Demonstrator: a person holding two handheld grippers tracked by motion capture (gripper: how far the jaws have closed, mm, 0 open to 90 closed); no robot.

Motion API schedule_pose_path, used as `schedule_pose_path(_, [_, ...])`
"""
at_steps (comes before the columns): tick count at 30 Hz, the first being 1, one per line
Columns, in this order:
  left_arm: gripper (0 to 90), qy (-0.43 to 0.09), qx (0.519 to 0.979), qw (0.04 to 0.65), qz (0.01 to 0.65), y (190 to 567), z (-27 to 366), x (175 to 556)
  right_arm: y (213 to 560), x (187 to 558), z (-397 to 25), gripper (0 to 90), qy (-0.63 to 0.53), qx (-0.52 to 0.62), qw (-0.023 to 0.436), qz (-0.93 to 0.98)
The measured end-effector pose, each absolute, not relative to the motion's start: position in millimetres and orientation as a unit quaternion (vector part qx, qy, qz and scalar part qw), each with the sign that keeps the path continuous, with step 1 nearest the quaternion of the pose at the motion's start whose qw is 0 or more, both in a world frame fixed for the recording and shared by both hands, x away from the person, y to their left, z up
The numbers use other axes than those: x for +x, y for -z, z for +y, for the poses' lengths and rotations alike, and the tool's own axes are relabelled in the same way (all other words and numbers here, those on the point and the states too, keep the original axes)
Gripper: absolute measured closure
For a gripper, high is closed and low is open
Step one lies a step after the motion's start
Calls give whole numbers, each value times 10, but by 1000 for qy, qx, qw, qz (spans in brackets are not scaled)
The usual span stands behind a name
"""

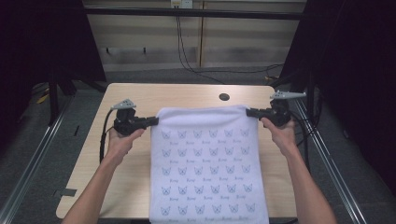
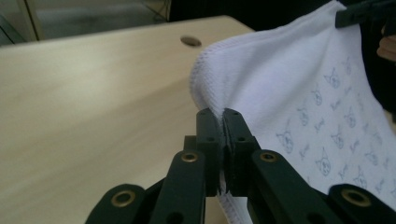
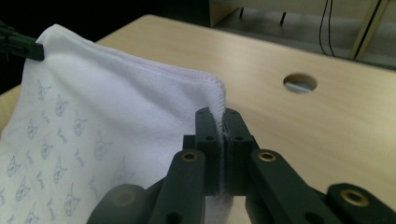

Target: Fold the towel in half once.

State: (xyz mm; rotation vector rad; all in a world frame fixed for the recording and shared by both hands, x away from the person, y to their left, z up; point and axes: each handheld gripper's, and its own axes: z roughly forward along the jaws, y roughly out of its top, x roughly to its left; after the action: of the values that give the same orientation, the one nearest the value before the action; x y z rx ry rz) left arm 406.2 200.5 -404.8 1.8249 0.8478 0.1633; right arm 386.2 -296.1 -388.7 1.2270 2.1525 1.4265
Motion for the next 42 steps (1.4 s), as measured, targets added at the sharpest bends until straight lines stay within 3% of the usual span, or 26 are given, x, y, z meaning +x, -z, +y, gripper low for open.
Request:
schedule_pose_path(13, [871, -109, 719, 588, 354, 3395, 1967, 4399, 3219, 4204, -2960, 871, -515, 422, 195, 720])
schedule_pose_path(16, [872, -109, 733, 583, 333, 3358, 1889, 4318, 3125, 4123, -3024, 871, -561, 415, 187, 692])
schedule_pose_path(23, [872, -92, 785, 535, 298, 3660, 1905, 3839, 3461, 3732, -3107, 873, -542, 397, 150, 725])
schedule_pose_path(31, [871, -40, 802, 526, 280, 4103, 2057, 3073, 4010, 2768, -3100, 873, -513, 372, 95, 767])
schedule_pose_path(33, [871, -40, 828, 494, 264, 4221, 2037, 2943, 4138, 2545, -3047, 873, -494, 365, 79, 785])
schedule_pose_path(42, [869, 46, 841, 468, 269, 4622, 2056, 2514, 4646, 1967, -3000, 873, -447, 384, 17, 808])
